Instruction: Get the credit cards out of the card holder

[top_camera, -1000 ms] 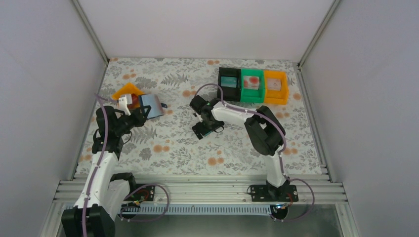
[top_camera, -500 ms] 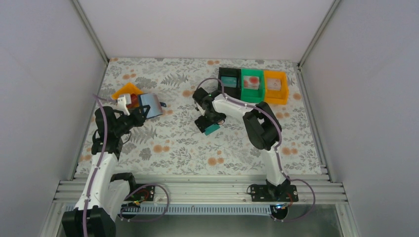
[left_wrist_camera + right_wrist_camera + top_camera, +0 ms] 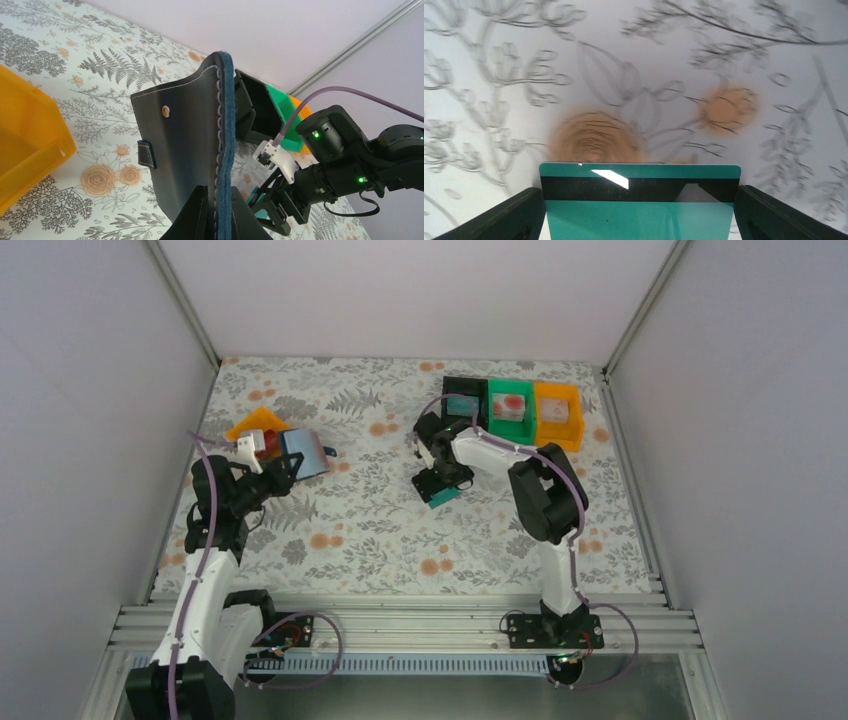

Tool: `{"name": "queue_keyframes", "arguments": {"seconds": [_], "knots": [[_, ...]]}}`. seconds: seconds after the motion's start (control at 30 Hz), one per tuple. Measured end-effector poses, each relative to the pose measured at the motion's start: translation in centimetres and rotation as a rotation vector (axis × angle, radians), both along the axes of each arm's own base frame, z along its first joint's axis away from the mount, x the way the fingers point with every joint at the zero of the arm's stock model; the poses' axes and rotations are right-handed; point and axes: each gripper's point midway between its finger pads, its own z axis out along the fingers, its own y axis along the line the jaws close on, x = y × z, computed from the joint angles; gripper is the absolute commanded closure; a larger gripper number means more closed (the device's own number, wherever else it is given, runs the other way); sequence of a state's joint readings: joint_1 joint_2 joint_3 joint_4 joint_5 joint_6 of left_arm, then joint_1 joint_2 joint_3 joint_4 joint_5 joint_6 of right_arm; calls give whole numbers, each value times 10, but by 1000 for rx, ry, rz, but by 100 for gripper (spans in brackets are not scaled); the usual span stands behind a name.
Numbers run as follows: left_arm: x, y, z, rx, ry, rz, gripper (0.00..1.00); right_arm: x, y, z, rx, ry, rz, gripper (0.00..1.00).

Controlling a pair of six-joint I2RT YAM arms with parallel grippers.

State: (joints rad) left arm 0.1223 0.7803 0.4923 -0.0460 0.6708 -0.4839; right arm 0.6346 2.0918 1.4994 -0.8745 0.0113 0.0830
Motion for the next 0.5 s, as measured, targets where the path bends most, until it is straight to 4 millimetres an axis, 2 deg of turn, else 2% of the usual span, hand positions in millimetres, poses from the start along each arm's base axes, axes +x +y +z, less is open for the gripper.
{"name": "queue_keyframes", "arguments": {"seconds": [0.07, 0.2, 0.5], "knots": [[0, 0, 0, 0, 0, 0, 98, 3, -11, 0, 2, -3, -33, 7], [0, 0, 0, 0, 1, 1, 98, 11, -47, 1, 3, -5, -139, 7], [5, 1, -8, -4, 34, 0, 98, 26, -168, 1, -3, 12, -472, 7]]}}
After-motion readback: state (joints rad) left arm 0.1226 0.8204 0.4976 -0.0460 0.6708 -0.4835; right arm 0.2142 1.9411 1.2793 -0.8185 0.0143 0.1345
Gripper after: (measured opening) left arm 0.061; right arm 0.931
